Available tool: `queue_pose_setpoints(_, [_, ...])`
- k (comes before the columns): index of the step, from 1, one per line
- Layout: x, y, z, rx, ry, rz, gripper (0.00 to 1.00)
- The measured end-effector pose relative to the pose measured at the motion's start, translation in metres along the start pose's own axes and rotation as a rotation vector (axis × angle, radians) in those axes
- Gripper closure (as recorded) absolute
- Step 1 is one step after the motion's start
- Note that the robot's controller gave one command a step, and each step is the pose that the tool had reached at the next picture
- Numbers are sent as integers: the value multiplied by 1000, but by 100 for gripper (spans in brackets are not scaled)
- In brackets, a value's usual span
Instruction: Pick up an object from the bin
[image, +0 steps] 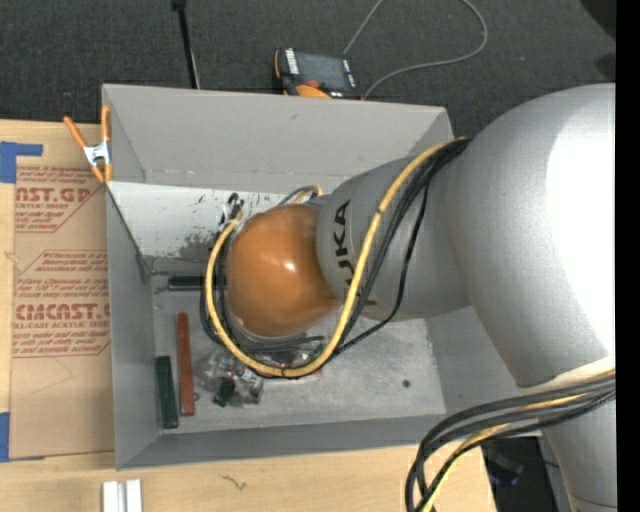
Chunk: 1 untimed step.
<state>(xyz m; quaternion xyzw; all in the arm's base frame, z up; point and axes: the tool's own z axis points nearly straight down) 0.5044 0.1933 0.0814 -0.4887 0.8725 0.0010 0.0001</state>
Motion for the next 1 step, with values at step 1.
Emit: queue_pose_setpoints(1, [-9,28,-155,6,-8,-39,100])
